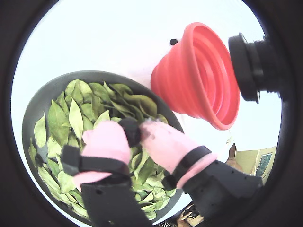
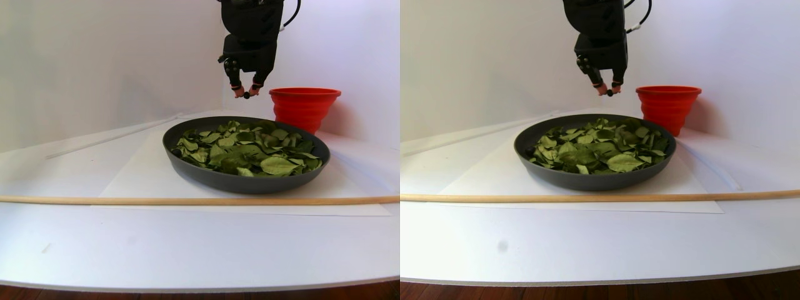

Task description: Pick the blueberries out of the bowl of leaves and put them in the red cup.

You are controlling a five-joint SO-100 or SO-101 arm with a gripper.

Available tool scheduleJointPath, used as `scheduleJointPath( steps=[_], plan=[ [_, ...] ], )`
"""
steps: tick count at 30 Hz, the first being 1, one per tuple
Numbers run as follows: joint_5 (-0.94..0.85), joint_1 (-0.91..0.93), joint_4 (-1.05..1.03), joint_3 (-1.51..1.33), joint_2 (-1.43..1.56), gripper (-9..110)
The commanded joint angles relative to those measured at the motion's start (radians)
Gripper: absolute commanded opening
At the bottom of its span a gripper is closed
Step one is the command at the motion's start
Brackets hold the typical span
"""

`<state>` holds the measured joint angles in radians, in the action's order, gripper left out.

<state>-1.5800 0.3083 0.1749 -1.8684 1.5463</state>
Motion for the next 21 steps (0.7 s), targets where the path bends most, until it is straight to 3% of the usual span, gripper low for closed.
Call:
scheduleJointPath(
  steps=[1,21],
  plan=[
    [-0.006,0.034,-0.009,0.006,0.152,8],
    [-0.021,0.114,-0.043,0.0,0.25,8]
  ],
)
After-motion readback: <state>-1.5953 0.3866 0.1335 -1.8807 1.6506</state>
